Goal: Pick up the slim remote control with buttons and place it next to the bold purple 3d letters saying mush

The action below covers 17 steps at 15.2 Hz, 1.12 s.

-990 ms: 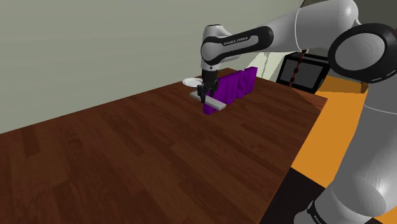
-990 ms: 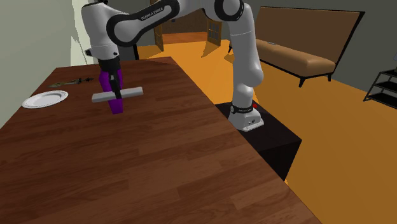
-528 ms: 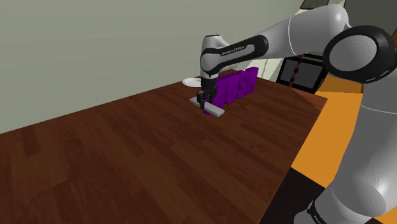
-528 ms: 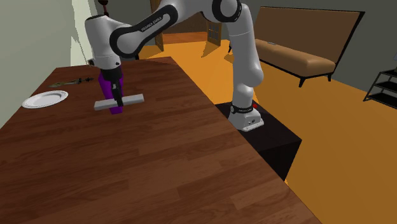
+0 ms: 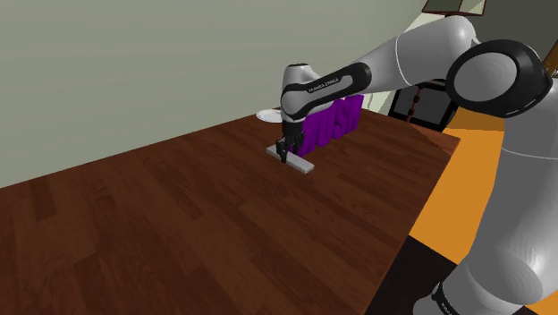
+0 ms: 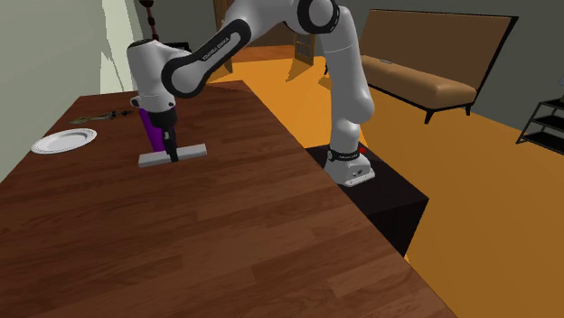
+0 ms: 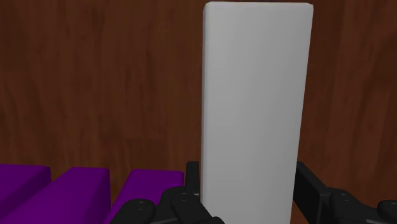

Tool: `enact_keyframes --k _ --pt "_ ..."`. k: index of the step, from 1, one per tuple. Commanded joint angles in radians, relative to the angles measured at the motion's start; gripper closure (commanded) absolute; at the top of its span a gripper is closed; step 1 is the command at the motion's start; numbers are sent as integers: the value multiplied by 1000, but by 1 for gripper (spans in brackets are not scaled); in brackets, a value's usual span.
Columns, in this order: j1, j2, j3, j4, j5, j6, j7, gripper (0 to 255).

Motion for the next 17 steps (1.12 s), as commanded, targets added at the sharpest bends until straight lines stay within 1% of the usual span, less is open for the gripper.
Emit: enact_keyframes --k 1,4,11,12,17 --pt "1 13 -1 -9 -4 22 3 255" --pt "2 28 -3 -22 -8 50 6 255" --pt "2 28 -3 -22 -9 50 6 255" --pt "2 28 -3 -22 -8 50 5 0" --pt "2 28 -3 -22 -9 50 6 0"
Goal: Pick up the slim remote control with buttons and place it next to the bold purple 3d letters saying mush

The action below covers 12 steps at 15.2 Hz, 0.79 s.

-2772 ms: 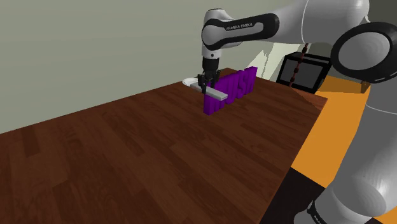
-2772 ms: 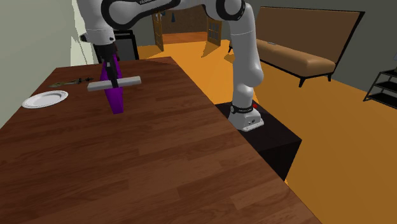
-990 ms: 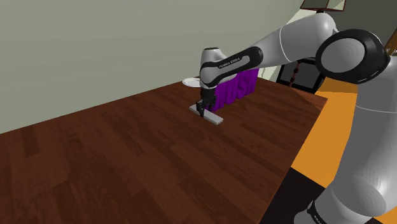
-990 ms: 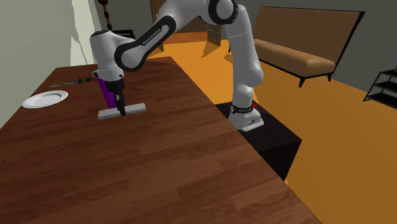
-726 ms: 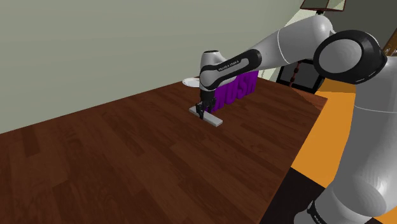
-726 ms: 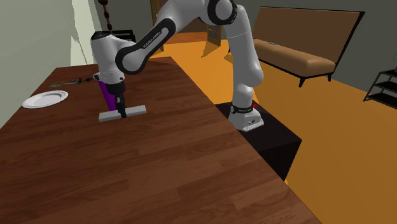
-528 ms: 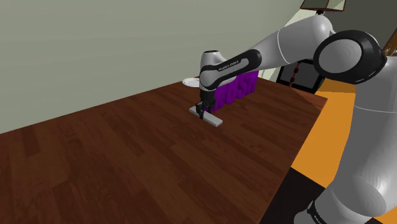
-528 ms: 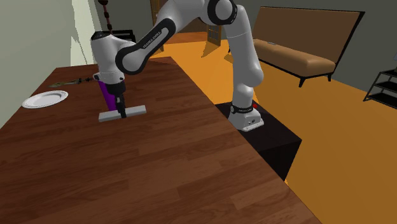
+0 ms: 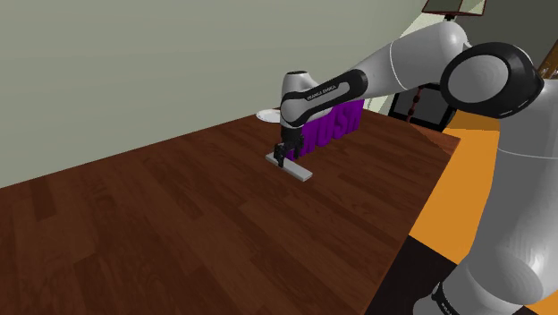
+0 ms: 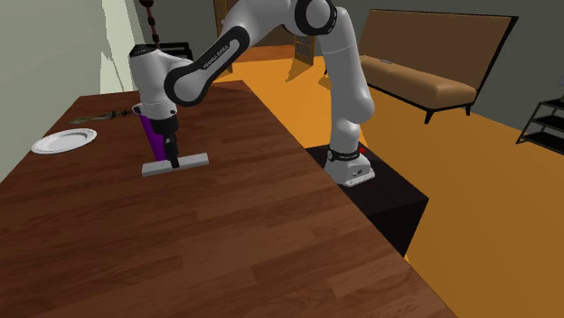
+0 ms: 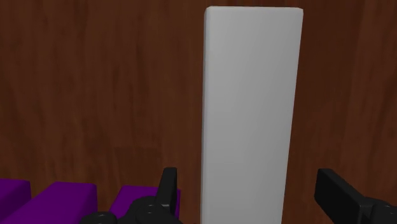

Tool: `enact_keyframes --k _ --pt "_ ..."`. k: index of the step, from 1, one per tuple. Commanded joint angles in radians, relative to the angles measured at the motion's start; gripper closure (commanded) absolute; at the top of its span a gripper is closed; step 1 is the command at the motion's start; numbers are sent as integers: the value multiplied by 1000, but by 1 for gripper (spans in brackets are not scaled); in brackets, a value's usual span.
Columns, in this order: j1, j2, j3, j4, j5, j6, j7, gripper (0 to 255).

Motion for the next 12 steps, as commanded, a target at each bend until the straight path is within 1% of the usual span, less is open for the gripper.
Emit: enact_keyframes --k 1,4,12 --pt "-2 -13 1 15 4 -30 -3 0" --pt "-4 -48 5 62 15 -111 -10 0" --pt "-4 -48 5 62 15 -111 -10 0"
